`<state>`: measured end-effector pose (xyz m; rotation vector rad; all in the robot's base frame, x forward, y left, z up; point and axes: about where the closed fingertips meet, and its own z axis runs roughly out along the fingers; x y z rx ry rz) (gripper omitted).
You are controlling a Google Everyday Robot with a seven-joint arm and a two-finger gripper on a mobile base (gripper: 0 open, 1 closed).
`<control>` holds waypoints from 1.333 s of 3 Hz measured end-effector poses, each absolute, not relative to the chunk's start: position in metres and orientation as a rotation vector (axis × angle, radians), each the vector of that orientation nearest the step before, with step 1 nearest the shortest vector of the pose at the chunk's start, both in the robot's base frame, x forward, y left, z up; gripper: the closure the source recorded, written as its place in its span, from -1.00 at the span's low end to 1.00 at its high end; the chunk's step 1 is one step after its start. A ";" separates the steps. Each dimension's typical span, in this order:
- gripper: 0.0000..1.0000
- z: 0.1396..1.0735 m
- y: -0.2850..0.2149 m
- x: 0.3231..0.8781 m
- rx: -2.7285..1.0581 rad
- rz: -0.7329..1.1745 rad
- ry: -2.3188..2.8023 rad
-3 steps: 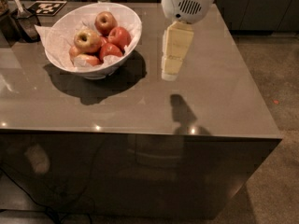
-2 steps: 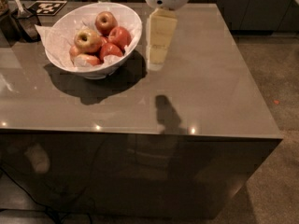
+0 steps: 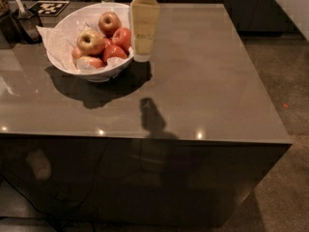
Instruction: Pick apple from white bowl
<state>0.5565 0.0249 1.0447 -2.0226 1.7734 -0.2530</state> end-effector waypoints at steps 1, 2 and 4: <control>-1.00 1.051 0.038 0.574 -2.035 -0.244 1.741; -1.00 1.054 0.057 0.600 -2.080 -0.229 1.701; -1.00 1.064 0.086 0.631 -2.089 -0.220 1.623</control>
Offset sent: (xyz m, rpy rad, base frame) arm 0.0686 0.0474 0.0130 -0.0424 0.0611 0.1199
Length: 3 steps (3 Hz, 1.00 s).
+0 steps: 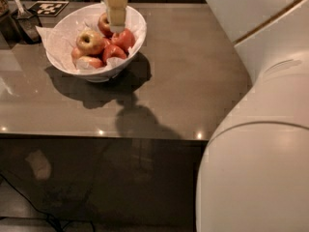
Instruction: Pick apple from white bowl
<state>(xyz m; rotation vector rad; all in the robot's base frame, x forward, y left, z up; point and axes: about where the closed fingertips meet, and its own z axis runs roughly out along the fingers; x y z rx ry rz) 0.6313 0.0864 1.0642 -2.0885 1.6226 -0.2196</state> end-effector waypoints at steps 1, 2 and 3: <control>-1.00 1.058 0.103 0.644 -2.094 -0.186 1.557; -1.00 1.047 0.125 0.663 -2.127 -0.157 1.518; -1.00 1.037 0.142 0.677 -2.157 -0.143 1.490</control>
Offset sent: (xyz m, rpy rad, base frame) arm 0.0513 0.0562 -0.0253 0.0147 0.0534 0.1383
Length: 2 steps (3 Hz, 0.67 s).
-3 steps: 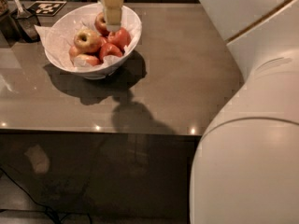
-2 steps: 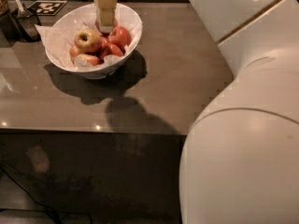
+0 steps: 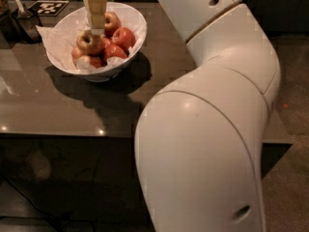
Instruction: Pick apple from white bowl
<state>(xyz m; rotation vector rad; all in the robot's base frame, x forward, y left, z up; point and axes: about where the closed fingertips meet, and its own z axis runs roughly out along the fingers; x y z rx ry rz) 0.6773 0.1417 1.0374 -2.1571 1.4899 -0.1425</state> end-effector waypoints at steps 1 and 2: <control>-1.00 1.025 0.157 0.692 -2.162 -0.119 1.489; -1.00 0.984 0.180 0.711 -2.173 -0.034 1.540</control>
Offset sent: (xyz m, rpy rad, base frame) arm 0.0416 0.0171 -0.0583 -0.0469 0.1685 -0.0340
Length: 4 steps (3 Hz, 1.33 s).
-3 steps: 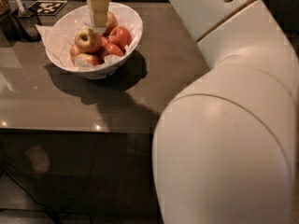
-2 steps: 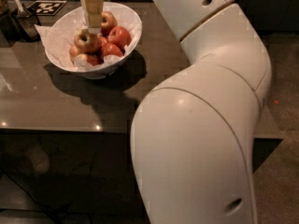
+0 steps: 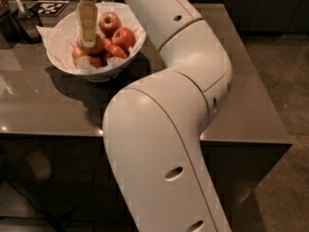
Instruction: Pick apple from white bowl
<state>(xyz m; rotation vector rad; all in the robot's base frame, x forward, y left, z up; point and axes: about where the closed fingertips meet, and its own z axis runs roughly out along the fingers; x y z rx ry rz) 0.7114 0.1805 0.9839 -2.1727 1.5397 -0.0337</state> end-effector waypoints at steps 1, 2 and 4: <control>-1.00 0.984 0.186 0.717 -2.152 -0.039 1.526; -1.00 0.967 0.184 0.724 -2.129 -0.012 1.532; -1.00 0.929 0.172 0.724 -2.125 0.031 1.560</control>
Offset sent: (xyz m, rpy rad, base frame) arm 0.0020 -0.0135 -0.0479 0.0578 0.0227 -0.0222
